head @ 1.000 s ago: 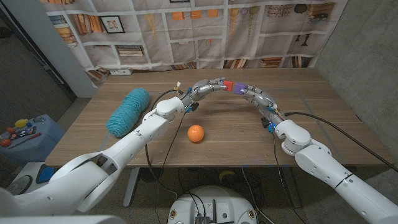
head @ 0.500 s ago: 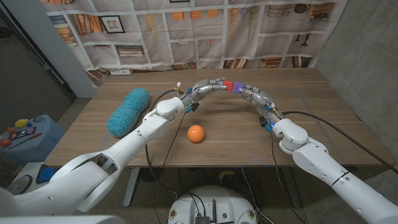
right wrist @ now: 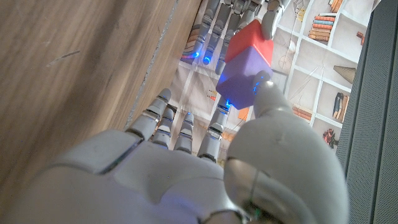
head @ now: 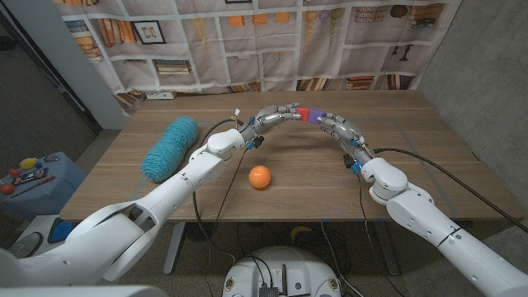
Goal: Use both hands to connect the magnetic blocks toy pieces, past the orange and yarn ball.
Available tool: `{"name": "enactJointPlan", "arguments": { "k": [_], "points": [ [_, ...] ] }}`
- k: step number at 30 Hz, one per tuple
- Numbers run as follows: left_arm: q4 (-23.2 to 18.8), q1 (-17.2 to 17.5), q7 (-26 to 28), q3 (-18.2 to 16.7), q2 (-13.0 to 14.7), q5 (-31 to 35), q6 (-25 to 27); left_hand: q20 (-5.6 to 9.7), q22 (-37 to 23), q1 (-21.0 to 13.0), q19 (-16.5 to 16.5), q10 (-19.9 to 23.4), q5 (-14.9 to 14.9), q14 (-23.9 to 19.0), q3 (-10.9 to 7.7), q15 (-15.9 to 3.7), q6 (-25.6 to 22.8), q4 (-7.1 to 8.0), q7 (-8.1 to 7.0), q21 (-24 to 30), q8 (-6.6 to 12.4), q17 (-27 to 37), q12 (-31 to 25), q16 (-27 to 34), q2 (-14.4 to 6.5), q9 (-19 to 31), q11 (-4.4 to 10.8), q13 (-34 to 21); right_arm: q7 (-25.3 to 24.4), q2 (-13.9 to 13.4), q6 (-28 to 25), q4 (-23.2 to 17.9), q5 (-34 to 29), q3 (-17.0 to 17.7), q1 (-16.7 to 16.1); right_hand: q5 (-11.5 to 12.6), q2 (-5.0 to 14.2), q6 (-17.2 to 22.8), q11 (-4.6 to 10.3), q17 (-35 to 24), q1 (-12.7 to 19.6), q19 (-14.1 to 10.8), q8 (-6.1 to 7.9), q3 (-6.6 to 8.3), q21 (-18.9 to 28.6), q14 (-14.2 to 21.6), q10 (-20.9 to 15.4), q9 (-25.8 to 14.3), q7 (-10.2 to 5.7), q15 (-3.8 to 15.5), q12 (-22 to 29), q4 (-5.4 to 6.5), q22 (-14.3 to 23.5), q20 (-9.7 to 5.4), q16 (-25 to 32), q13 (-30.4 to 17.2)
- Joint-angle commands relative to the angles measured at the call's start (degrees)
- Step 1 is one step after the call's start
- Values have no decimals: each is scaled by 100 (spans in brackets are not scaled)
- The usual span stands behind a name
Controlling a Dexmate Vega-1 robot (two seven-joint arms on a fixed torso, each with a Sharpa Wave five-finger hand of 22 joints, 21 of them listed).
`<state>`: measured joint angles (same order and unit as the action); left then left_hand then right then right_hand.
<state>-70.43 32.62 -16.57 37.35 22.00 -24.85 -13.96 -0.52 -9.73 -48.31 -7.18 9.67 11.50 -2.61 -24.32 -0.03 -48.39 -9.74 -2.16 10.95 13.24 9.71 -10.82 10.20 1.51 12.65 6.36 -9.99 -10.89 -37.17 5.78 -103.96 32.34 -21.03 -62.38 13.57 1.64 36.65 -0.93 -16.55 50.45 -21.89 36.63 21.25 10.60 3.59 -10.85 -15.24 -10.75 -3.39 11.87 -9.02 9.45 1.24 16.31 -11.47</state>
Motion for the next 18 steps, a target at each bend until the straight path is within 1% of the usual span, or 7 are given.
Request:
{"name": "enactJointPlan", "arguments": {
  "k": [1,3,9,13,14,16,18],
  "points": [
    [-34,-15,-75,20,52,15,72,-23,-21,-142,47,-72,54,70,35,34,-64,6,-246,-13,-74,11,20,-16,-186,14,-49,-21,21,19,48,48,34,6,1,33,292,669,-36,-16,66,-9,293,-24,33,44,-36,-22,369,-8,15,9,18,30,-8,-12],
    [-37,-12,-80,17,51,7,74,-25,-21,-139,62,-92,55,81,44,29,10,9,-258,-16,-100,12,20,-14,-183,14,-59,-22,-1,14,18,32,33,6,-1,36,294,670,-37,-17,63,-6,291,-27,32,44,-38,-17,367,-8,15,9,18,28,-9,-12],
    [-56,-1,-83,5,62,1,53,-39,-21,-112,92,-156,54,117,68,48,194,26,-214,-20,-165,13,28,-15,-185,13,-81,-23,-18,10,3,18,21,-1,-4,42,300,674,-46,-19,58,-9,289,-32,32,45,-39,-5,373,-7,13,8,18,31,-10,-12],
    [-95,8,-84,-2,73,-16,78,-42,-21,-80,100,-163,51,137,87,66,245,42,-190,-19,-180,13,22,-16,-185,12,-114,-24,-54,4,-20,-12,3,-4,-20,46,304,686,-42,-20,56,-9,290,-35,32,49,-45,3,371,-8,13,6,18,30,-9,-12],
    [-97,7,-87,-1,74,-14,76,-48,-21,-65,103,-166,49,143,96,78,267,48,-159,-18,-186,13,19,-15,-185,11,-128,-24,-22,4,29,7,-10,-10,-21,47,306,692,-42,-20,55,-9,292,-36,32,47,-44,5,373,-7,12,6,18,30,-10,-12],
    [-115,12,-68,1,75,-1,74,-46,-21,-51,104,-159,48,142,104,77,252,53,-158,-16,-177,13,13,-12,-186,11,-153,-24,-99,-13,-50,-43,-47,-14,-28,50,308,687,-42,-21,55,-6,288,-37,30,45,-48,10,368,-3,13,4,18,31,-12,-12],
    [-140,14,-64,0,80,-4,93,-48,-21,-42,103,-159,47,139,110,74,242,57,-156,-15,-171,13,10,-9,-187,10,-176,-24,-85,-17,-17,-39,-70,-19,-32,52,310,687,-43,-22,54,-7,287,-38,31,48,-46,13,365,-8,12,4,18,37,-11,-12]
  ]
}}
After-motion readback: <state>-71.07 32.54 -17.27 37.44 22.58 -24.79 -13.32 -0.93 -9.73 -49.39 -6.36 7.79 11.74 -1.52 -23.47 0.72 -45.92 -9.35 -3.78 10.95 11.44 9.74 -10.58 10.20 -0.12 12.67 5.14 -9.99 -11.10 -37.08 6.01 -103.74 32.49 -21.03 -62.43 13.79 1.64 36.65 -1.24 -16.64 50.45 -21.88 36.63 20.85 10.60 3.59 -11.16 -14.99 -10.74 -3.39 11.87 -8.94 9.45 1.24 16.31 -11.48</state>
